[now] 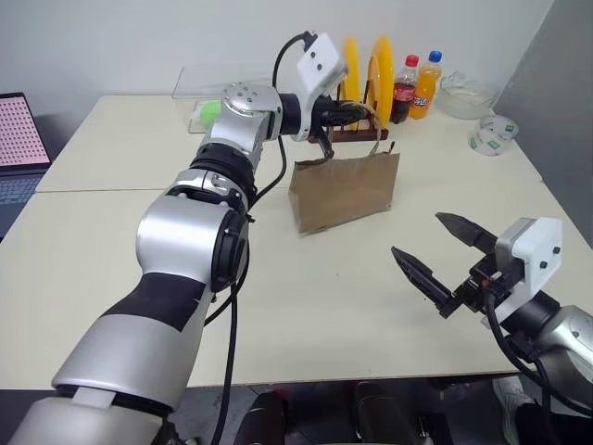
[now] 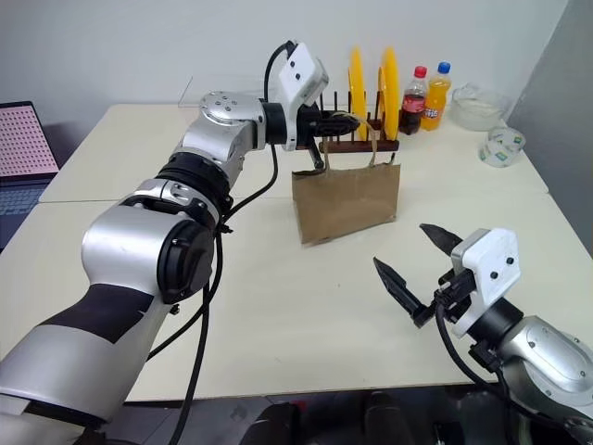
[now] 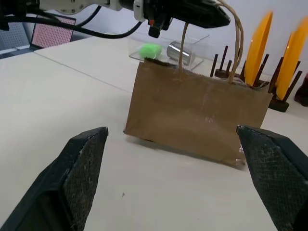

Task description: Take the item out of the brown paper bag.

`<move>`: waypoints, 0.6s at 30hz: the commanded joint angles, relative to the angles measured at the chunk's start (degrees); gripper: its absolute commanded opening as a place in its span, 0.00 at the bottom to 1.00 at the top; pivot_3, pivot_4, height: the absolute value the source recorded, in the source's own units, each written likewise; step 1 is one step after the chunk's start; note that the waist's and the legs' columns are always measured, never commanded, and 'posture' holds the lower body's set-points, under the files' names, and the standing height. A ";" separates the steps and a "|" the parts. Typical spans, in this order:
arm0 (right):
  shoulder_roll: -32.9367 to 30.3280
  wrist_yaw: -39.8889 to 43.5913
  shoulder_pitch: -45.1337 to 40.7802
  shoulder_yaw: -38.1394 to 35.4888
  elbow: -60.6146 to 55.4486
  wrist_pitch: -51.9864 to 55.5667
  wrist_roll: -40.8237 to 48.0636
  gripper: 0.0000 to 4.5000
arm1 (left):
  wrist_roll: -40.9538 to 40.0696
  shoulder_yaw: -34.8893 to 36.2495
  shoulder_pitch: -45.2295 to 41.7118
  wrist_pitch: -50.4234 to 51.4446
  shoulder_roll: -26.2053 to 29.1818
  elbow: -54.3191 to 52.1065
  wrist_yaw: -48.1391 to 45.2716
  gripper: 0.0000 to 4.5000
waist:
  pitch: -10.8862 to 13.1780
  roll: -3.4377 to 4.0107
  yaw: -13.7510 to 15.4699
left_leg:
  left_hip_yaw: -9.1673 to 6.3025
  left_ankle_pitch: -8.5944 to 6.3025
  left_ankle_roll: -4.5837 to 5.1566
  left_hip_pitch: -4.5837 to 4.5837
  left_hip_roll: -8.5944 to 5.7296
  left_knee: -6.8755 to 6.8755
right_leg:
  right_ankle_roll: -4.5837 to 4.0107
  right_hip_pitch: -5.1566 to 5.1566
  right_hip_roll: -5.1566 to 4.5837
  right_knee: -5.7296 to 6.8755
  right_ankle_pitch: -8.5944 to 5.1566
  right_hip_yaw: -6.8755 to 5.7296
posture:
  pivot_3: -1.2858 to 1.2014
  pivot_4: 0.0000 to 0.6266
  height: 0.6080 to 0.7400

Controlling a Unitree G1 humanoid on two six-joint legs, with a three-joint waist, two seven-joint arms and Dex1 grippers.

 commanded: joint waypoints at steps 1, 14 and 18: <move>-2.84 -3.65 0.87 1.80 -6.45 -6.86 -2.03 1.00 | 1.46 -0.39 -0.97 -2.97 0.75 -1.29 2.56 0.01 | 0.00 0.00 0.01 | 0.00 0.00 0.00 0.00 0.00 0.00 | 0.00 0.00 0.00 0.00 0.00 0.00 | 0.52 0.24 1.00; 0.27 -9.72 -10.87 8.69 -6.45 -2.56 -3.77 1.00 | 4.22 -0.19 -1.72 -5.77 1.11 -0.98 12.05 0.01 | 0.00 -0.01 0.08 | 0.00 0.00 -0.01 -0.01 0.00 0.02 | 0.00 0.02 0.00 0.00 0.00 0.02 | 0.52 0.24 1.00; 3.00 -9.73 -14.34 9.91 -6.45 1.02 -3.89 1.00 | 4.27 -0.27 -1.28 -5.86 1.01 -0.96 12.08 0.01 | 0.00 0.00 0.09 | 0.00 0.00 0.00 -0.01 -0.01 0.03 | 0.00 0.02 -0.01 0.00 0.01 0.02 | 0.52 0.24 1.00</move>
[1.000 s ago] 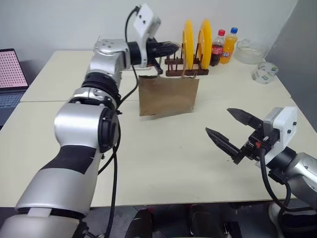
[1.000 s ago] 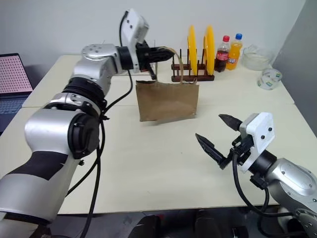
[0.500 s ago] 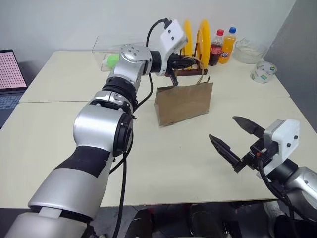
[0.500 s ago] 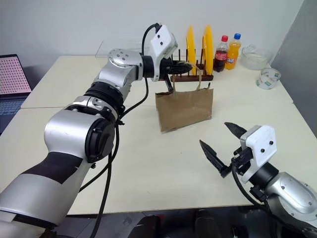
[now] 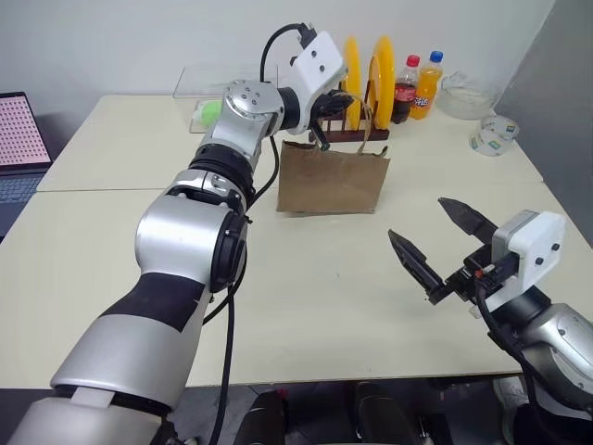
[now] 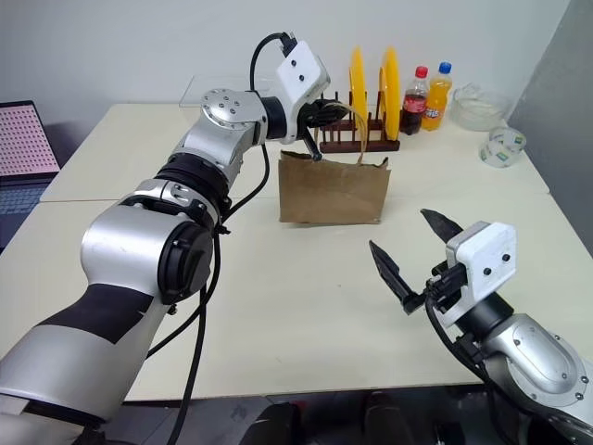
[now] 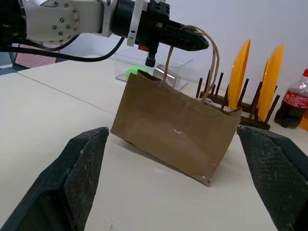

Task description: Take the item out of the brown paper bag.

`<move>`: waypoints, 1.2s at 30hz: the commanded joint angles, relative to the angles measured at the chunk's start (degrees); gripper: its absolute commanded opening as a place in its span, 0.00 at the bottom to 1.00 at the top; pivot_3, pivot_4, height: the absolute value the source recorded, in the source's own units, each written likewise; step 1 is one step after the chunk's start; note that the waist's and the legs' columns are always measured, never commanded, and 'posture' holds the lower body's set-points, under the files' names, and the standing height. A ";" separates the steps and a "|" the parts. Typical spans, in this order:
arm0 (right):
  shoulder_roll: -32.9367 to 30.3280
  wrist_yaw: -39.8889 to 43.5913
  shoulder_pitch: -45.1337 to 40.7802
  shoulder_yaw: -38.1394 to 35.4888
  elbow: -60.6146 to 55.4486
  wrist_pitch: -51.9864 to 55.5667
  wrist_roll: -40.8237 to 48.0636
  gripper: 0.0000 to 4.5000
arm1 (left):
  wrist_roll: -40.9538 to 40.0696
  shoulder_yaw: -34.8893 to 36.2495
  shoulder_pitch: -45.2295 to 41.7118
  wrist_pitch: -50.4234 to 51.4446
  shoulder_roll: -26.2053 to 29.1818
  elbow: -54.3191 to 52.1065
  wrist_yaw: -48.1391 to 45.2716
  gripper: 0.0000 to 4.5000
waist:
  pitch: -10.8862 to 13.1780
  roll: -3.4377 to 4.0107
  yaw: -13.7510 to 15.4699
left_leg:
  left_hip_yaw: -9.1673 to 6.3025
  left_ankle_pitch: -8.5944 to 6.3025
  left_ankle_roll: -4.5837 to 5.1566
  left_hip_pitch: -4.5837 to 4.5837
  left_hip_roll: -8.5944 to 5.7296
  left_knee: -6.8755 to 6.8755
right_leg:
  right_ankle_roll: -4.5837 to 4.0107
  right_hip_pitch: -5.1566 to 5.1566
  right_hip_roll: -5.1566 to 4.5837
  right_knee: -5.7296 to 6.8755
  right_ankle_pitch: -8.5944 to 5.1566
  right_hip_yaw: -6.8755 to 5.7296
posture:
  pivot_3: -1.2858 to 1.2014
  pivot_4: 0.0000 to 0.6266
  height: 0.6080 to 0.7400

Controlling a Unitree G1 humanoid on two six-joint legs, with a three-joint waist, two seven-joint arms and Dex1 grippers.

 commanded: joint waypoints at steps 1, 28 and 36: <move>1.56 -0.47 -2.33 0.10 -6.43 2.24 -0.45 1.00 | -0.03 0.67 -1.29 -1.58 0.50 -1.34 0.71 0.01 | 0.00 0.00 0.00 | 0.00 0.00 0.00 0.00 0.00 0.00 | 0.00 0.00 0.00 0.00 0.00 0.00 | 0.52 0.24 1.00; 20.55 6.07 -11.16 -2.16 -5.98 22.04 -5.45 1.00 | -1.11 2.50 -0.58 -0.81 4.73 -1.64 -4.28 0.86 | -0.02 0.03 -0.08 | 0.00 0.00 0.00 0.05 0.00 0.05 | 0.00 0.00 0.00 0.14 0.00 -0.01 | 0.52 0.24 1.00; 23.47 17.04 -13.66 -4.00 1.10 25.14 -7.67 1.00 | -7.04 5.86 3.64 2.69 12.08 -3.49 -19.50 0.86 | -0.03 0.05 -0.61 | 0.02 0.01 0.01 0.17 0.01 0.07 | -0.01 -0.02 0.01 0.40 0.00 0.01 | 0.52 0.24 1.00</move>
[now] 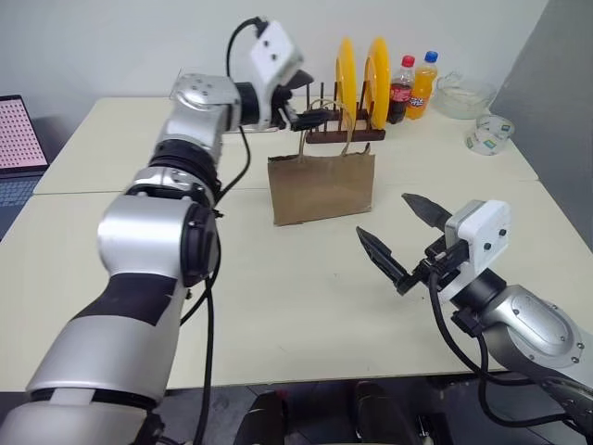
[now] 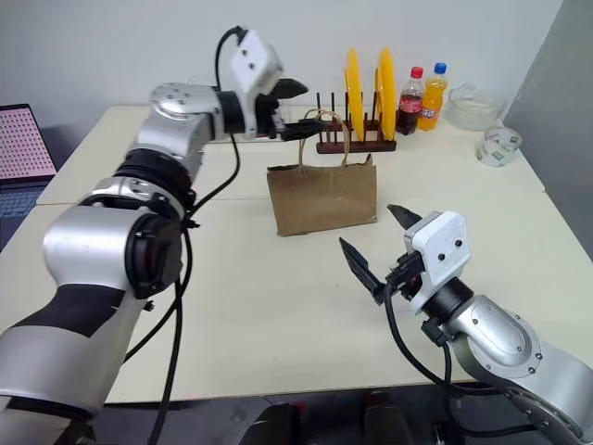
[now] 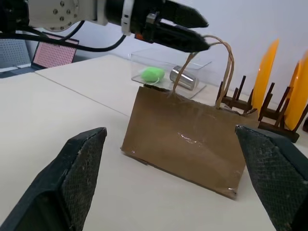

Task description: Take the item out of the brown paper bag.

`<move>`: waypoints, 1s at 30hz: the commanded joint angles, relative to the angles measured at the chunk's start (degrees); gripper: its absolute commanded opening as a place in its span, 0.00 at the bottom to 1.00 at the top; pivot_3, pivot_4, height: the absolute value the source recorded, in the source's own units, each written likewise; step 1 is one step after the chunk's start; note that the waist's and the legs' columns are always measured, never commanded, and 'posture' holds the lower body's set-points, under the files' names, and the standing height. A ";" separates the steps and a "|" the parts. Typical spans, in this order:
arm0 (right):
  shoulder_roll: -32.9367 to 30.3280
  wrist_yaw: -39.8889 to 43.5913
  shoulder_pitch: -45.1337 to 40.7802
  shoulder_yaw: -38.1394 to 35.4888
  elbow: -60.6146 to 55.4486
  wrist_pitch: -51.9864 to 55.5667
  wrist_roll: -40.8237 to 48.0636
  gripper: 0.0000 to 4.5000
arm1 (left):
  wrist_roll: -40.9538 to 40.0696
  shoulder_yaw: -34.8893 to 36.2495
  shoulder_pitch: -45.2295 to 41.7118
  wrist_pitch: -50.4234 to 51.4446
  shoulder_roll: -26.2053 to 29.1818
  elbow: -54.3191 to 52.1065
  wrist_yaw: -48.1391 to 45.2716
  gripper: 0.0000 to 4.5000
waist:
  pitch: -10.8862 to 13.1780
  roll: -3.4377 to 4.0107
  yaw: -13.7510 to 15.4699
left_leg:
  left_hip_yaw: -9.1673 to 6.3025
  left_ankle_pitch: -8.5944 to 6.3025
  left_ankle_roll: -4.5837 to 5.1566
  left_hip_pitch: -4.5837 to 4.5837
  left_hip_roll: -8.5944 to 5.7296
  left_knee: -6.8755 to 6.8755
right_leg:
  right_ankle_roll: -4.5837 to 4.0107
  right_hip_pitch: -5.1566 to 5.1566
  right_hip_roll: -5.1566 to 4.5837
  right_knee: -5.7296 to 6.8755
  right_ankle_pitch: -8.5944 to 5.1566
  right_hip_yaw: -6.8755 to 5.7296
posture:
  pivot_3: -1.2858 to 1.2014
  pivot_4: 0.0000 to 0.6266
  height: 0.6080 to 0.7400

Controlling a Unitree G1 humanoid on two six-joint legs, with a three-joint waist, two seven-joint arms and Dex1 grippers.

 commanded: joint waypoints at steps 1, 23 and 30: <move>1.39 5.08 -1.49 -2.43 1.21 0.68 -1.50 1.00 | -2.80 1.20 1.45 1.07 2.54 -2.72 -4.52 0.86 | 0.00 0.00 -0.04 | -0.02 0.00 0.00 0.00 0.00 0.03 | 0.00 0.00 0.00 0.05 0.00 -0.01 | 0.52 0.24 1.00; 11.04 35.13 -35.45 0.63 53.00 -7.59 -28.39 0.63 | -28.13 3.22 74.36 41.99 -4.19 -110.87 19.05 0.87 | -0.06 0.10 -0.63 | 0.05 0.01 -0.02 0.13 0.10 0.37 | -0.11 -0.01 0.02 0.46 0.06 0.19 | 0.52 0.24 1.00; 18.96 43.05 -54.77 6.22 87.80 -21.65 -41.48 0.05 | -32.32 2.87 78.95 41.95 -5.25 -115.15 24.50 0.87 | -0.09 0.14 -0.76 | 0.18 0.01 -0.02 0.15 0.10 0.42 | -0.16 -0.01 0.03 0.45 0.08 0.24 | 0.52 0.24 1.00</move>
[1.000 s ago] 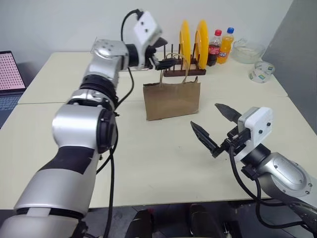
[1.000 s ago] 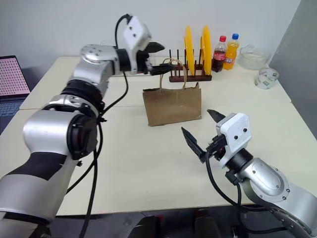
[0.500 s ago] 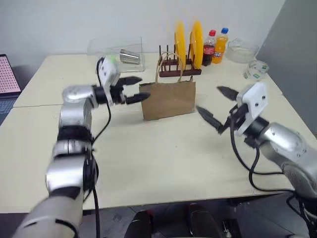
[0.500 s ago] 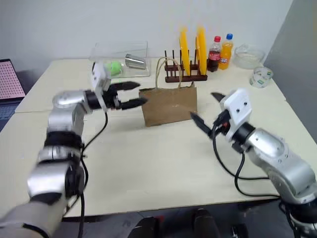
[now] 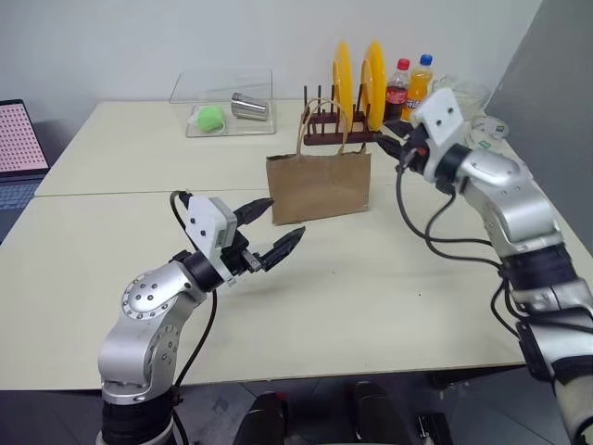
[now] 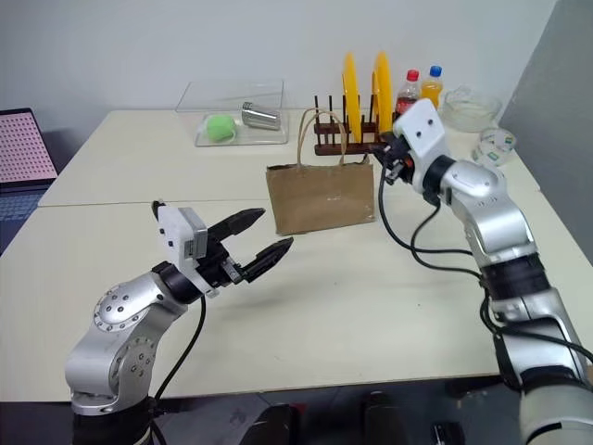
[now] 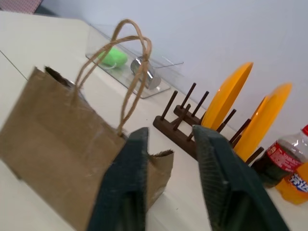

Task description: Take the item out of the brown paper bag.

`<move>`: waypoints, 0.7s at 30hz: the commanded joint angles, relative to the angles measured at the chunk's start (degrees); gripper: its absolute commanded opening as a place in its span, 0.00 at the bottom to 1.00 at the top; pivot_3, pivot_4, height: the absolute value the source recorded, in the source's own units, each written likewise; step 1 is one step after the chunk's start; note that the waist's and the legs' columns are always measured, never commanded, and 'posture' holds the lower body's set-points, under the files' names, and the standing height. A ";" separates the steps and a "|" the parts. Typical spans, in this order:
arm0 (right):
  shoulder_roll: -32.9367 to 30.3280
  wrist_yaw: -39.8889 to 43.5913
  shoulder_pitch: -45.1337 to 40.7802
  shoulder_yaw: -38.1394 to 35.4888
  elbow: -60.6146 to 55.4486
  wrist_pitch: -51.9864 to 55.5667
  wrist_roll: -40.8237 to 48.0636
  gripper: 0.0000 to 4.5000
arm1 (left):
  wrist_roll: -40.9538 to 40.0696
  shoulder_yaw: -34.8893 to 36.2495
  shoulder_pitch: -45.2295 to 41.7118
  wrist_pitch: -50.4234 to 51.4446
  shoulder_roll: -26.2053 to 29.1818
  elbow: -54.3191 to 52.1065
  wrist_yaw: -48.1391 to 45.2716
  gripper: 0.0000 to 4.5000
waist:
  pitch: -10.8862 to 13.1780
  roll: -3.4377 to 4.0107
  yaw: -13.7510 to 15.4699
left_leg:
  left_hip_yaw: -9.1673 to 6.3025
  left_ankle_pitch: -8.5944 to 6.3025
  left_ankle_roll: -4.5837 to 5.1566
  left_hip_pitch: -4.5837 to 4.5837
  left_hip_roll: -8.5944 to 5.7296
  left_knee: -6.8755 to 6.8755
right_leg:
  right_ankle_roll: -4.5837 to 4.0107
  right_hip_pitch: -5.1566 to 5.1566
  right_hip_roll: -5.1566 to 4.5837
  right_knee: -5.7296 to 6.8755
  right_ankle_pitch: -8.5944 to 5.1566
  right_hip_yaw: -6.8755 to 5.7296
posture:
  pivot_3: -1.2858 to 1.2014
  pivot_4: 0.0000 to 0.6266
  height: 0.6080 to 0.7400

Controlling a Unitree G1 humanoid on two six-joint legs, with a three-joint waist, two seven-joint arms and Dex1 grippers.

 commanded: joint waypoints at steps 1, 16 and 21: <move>3.33 2.54 -9.91 1.37 18.88 -9.29 -6.93 0.00 | -2.98 0.43 0.34 -0.67 -0.02 -2.69 2.24 0.87 | 0.00 0.00 -0.17 | 0.01 0.00 0.00 0.00 -0.01 -0.01 | -0.01 -0.01 0.00 0.00 0.01 0.01 | 0.52 0.24 1.00; 11.22 13.14 -23.28 2.59 50.49 -22.12 -20.65 0.00 | -4.42 -1.80 2.30 -6.63 3.98 -3.60 3.89 0.87 | -0.01 0.03 -0.30 | 0.05 0.10 -0.18 0.03 0.01 -0.41 | -0.03 -0.06 -0.01 -0.25 0.02 0.05 | 0.52 0.24 1.00; 10.07 22.56 -22.90 1.50 49.08 -20.95 -19.97 0.00 | -4.53 -1.92 2.68 -8.57 5.87 -2.13 2.77 0.87 | -0.02 0.04 -0.29 | 0.05 0.09 -0.16 0.05 0.00 -0.42 | -0.03 -0.05 -0.01 -0.25 0.02 0.05 | 0.52 0.24 1.00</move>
